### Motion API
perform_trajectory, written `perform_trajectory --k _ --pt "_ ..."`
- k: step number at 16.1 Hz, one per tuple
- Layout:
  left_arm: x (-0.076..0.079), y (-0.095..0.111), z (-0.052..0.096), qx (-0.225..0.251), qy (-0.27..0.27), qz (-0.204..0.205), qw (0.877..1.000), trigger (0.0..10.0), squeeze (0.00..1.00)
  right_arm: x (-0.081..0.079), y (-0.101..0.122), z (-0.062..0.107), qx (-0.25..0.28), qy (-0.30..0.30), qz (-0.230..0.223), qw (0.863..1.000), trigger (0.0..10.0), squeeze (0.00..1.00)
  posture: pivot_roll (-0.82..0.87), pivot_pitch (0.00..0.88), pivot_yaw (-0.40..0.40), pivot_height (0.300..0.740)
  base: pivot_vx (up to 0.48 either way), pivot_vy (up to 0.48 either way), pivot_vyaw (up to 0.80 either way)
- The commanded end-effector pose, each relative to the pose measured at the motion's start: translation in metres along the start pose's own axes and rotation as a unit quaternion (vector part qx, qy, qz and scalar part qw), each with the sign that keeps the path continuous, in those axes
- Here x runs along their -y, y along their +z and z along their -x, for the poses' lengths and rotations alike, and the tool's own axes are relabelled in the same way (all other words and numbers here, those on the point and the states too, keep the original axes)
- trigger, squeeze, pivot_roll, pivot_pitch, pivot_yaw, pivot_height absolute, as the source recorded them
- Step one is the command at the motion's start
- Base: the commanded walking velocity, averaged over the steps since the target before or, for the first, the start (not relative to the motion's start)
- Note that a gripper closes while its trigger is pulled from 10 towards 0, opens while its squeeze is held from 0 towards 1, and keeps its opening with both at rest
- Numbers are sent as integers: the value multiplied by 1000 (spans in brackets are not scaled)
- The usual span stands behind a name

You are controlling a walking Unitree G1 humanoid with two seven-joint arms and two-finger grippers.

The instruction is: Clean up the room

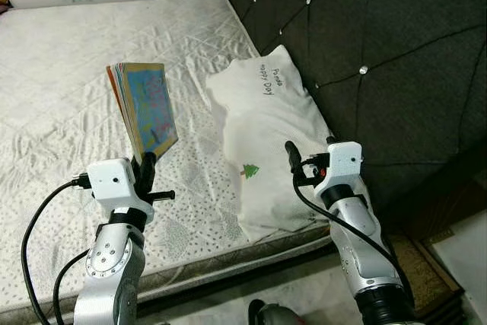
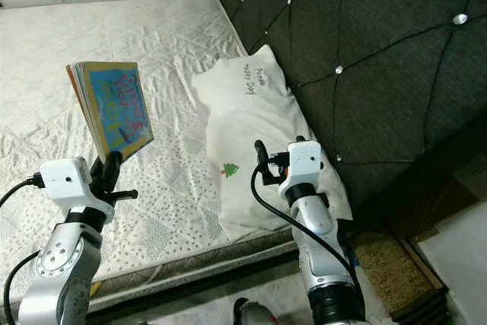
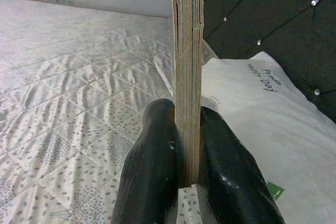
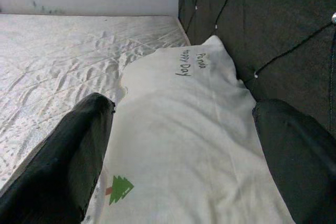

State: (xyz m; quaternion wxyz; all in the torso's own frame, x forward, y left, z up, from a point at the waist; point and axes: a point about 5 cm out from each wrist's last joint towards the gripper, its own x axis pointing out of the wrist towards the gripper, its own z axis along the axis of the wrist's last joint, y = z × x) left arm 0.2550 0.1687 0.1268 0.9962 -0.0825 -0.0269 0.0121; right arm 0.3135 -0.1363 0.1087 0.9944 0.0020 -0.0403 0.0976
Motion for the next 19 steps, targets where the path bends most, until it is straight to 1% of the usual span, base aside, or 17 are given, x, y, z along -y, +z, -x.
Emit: perform_trajectory --k 1,2,4,6,9,12,19 --pt "2 5 0 17 -1 -1 1000 10000 0 0 -1 1 -5 0 -3 1000 10000 0 -27 177 -26 684 0 0 0" --pt "2 5 0 16 -1 -1 1000 10000 0 -1 -2 1 -4 1 -5 1000 10000 0 -28 177 -25 664 0 0 0" --pt "2 5 -1 17 -1 -2 1000 10000 0 -1 -2 1 -5 2 -5 1000 10000 0 -28 177 -25 638 0 0 0" --pt "2 4 -1 16 3 3 1000 10000 0 -1 -2 1 -4 3 -5 1000 10000 0 -28 179 -26 621 0 0 0" --pt "2 4 -2 14 4 3 1000 10000 0 -1 -2 1 -5 5 -5 1000 10000 0 -28 179 -26 621 0 0 0" --pt "8 4 -5 15 -4 6 1000 10000 0 2 -4 0 -9 1 -3 1000 10000 0 -30 180 -28 621 0 0 0" --pt "8 4 -5 16 0 11 1000 10000 0 1 -5 1 -11 17 2 1000 10000 0 -32 177 -30 621 0 0 0"
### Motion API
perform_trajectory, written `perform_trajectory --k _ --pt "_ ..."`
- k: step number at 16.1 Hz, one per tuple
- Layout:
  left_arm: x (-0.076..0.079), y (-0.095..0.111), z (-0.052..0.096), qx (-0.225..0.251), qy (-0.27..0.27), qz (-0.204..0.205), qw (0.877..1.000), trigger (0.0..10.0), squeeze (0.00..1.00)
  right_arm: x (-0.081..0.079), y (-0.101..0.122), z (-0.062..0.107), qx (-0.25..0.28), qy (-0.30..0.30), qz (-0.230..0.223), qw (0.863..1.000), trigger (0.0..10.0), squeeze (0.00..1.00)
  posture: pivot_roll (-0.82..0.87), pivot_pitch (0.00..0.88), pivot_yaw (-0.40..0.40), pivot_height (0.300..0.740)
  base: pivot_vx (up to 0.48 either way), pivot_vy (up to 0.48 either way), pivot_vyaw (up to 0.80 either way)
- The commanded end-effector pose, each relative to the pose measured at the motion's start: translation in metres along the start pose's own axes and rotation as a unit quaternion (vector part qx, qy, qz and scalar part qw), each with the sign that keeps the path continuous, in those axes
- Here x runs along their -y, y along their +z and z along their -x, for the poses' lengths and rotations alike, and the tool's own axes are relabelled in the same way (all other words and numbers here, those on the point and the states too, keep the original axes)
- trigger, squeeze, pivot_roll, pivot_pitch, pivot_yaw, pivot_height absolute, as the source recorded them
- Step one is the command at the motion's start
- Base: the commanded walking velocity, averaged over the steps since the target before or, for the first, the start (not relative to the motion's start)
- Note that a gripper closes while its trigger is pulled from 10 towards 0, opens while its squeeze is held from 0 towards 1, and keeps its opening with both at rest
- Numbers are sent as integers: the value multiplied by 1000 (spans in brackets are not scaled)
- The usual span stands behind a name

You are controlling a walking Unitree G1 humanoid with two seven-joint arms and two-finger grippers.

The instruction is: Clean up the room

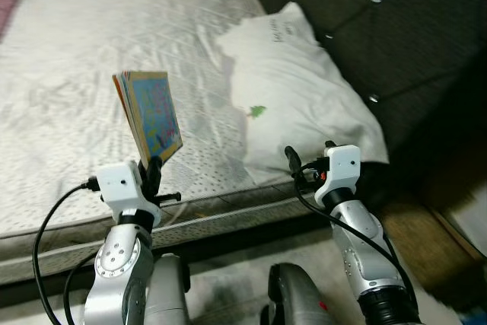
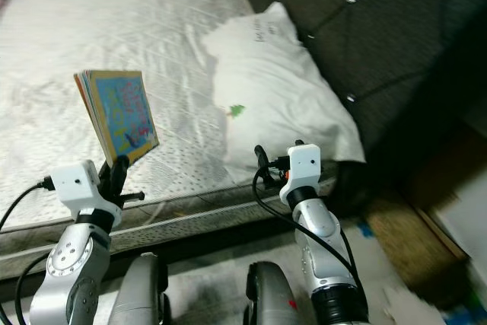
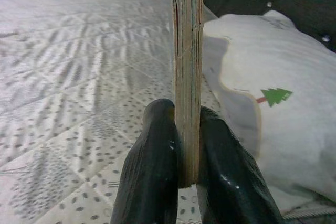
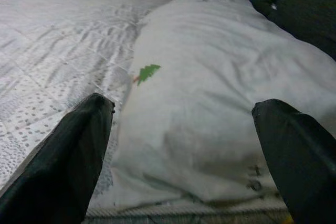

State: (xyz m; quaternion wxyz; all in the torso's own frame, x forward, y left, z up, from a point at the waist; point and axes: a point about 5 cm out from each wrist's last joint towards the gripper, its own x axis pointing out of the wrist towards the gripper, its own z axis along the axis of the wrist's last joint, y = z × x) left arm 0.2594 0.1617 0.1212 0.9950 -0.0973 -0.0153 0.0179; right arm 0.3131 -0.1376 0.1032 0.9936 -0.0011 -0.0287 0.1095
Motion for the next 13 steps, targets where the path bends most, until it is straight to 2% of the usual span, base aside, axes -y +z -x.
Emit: perform_trajectory --k 1,6,13 --pt "1 10 -1 25 4 -6 1000 10000 0 -2 1 -1 1 8 2 1000 10000 0 -31 173 -30 621 0 0 0" --pt "4 10 -3 25 -1 -2 1000 10000 0 -3 -1 -1 0 15 6 1000 10000 0 -32 168 -31 621 0 0 0" --pt "5 10 -3 26 0 -2 1000 10000 0 -4 -2 -1 -5 23 5 1000 10000 0 -33 172 -32 551 0 0 0"
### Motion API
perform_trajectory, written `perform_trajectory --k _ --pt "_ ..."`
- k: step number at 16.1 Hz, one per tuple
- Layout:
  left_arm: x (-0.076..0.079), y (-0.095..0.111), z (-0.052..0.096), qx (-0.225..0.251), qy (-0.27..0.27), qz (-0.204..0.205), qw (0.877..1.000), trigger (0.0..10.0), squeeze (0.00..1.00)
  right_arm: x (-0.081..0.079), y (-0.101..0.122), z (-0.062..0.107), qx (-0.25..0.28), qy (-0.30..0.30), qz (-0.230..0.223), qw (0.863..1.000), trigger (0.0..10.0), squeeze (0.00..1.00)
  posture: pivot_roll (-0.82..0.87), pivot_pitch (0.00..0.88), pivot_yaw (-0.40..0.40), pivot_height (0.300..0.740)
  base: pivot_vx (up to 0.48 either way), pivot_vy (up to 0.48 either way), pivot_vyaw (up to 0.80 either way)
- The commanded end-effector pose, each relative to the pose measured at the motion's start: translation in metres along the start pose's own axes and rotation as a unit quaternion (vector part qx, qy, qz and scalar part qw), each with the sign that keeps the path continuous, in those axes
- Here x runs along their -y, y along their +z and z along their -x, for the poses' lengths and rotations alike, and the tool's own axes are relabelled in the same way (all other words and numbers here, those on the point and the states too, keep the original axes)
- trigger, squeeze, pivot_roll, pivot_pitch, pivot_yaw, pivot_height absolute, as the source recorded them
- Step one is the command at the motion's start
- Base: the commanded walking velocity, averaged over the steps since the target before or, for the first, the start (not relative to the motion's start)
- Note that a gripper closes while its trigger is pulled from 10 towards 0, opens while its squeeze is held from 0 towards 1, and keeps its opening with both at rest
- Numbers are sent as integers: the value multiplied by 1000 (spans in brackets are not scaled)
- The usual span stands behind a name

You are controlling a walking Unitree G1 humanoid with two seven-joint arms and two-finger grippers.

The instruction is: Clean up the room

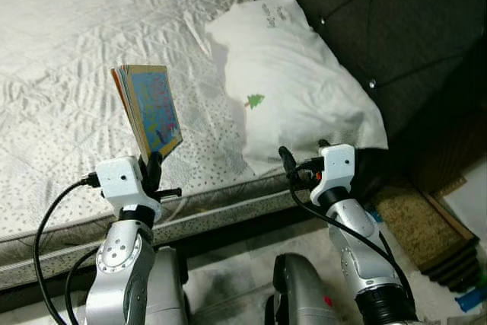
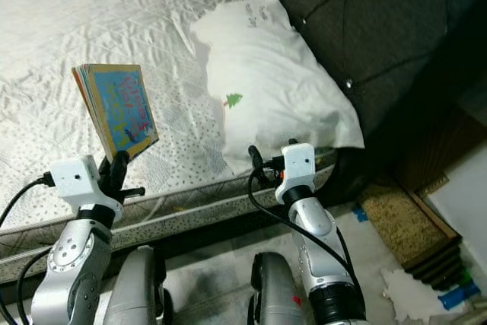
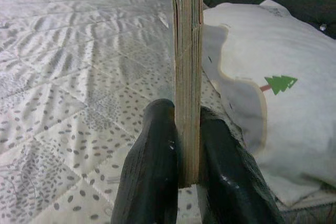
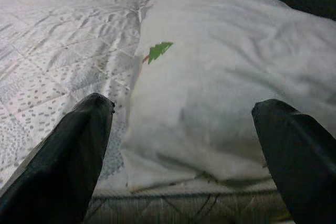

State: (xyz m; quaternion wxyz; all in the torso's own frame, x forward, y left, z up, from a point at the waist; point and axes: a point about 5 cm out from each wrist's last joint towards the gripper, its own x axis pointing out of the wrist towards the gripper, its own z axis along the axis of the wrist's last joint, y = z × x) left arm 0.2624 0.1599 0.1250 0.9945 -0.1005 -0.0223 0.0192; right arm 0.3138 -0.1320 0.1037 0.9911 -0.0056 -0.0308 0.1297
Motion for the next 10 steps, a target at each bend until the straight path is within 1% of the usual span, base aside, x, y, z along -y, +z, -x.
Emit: perform_trajectory --k 1,2,7,8,10 --pt "4 6 0 18 -3 -5 1000 10000 0 1 -3 2 -5 3 1 1000 10000 0 -34 176 -32 541 0 0 0" --pt "6 6 1 17 -5 -4 1000 10000 0 1 -2 2 -4 2 1 1000 10000 0 -34 176 -32 531 0 0 0" --pt "6 9 0 27 -16 -6 999 10000 0 5 -6 4 -11 -5 5 1000 10000 0 -37 185 -34 531 0 0 0" --pt "6 9 0 27 -20 -4 999 10000 0 5 -5 4 -11 -4 16 1000 10000 0 -37 185 -34 531 0 0 0" --pt "7 10 1 28 -25 -1 999 10000 0 4 -5 3 -9 -2 20 1000 10000 0 -37 187 -32 531 345 0 0"
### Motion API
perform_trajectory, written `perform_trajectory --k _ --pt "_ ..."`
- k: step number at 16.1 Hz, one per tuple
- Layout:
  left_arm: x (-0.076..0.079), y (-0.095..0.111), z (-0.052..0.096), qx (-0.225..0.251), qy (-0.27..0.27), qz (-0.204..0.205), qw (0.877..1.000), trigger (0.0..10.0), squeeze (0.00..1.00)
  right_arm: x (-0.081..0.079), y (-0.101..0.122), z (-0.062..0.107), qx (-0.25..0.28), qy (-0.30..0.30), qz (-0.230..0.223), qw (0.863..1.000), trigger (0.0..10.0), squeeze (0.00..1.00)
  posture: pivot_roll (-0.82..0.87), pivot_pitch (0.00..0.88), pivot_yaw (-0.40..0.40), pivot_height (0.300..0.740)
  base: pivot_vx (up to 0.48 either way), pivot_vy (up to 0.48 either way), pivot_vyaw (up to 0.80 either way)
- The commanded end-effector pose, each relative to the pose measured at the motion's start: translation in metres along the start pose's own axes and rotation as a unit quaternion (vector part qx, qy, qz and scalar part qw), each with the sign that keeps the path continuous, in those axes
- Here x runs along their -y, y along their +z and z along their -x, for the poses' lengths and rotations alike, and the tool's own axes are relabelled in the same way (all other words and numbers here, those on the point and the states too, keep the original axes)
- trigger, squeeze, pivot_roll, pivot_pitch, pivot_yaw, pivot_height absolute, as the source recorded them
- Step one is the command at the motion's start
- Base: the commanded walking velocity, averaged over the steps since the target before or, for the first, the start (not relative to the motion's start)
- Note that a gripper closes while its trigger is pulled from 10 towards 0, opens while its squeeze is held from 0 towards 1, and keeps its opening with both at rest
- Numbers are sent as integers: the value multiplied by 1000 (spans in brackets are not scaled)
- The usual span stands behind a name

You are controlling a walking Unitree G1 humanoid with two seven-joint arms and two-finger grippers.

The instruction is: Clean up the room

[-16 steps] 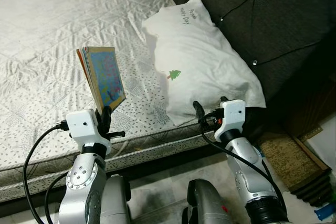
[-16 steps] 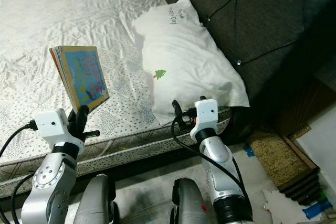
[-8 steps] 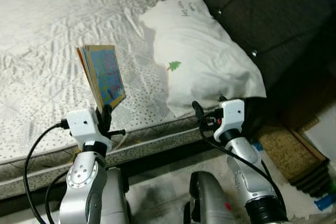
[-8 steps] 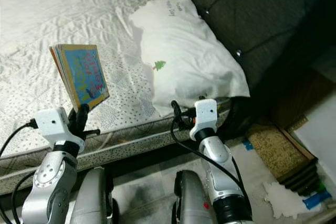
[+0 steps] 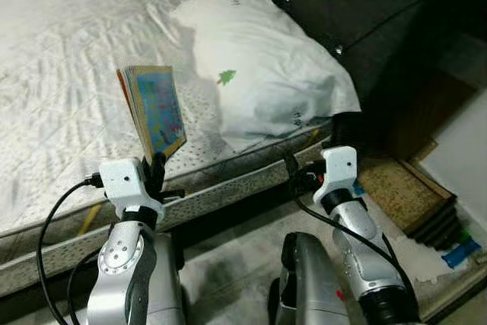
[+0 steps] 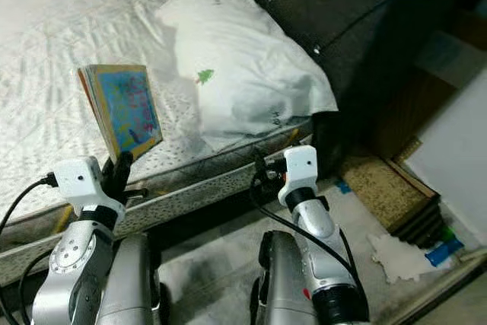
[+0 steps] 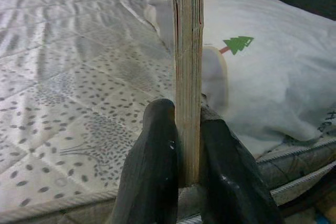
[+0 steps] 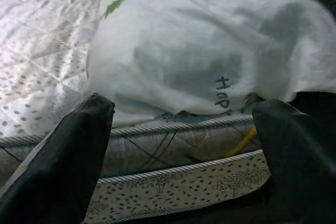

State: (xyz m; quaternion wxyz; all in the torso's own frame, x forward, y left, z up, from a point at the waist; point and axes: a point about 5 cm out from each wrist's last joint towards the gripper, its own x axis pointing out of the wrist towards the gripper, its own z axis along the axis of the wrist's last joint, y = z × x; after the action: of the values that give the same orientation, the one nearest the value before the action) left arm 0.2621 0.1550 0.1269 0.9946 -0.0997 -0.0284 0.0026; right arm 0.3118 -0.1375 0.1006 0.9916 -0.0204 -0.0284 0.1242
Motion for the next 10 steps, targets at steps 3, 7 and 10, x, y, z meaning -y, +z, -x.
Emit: perform_trajectory --k 3,7,10 --pt "3 9 1 25 -11 1 1000 10000 0 -1 -2 0 -5 4 2 1000 10000 0 -37 189 -32 531 414 0 0" --pt "4 9 0 26 -14 1 1000 10000 0 -2 -1 0 1 12 12 1000 10000 0 -40 191 -31 531 473 0 0" --pt "6 5 -1 13 -8 8 1000 10000 0 -2 -1 1 0 12 12 1000 10000 0 -42 191 -32 531 261 0 719"
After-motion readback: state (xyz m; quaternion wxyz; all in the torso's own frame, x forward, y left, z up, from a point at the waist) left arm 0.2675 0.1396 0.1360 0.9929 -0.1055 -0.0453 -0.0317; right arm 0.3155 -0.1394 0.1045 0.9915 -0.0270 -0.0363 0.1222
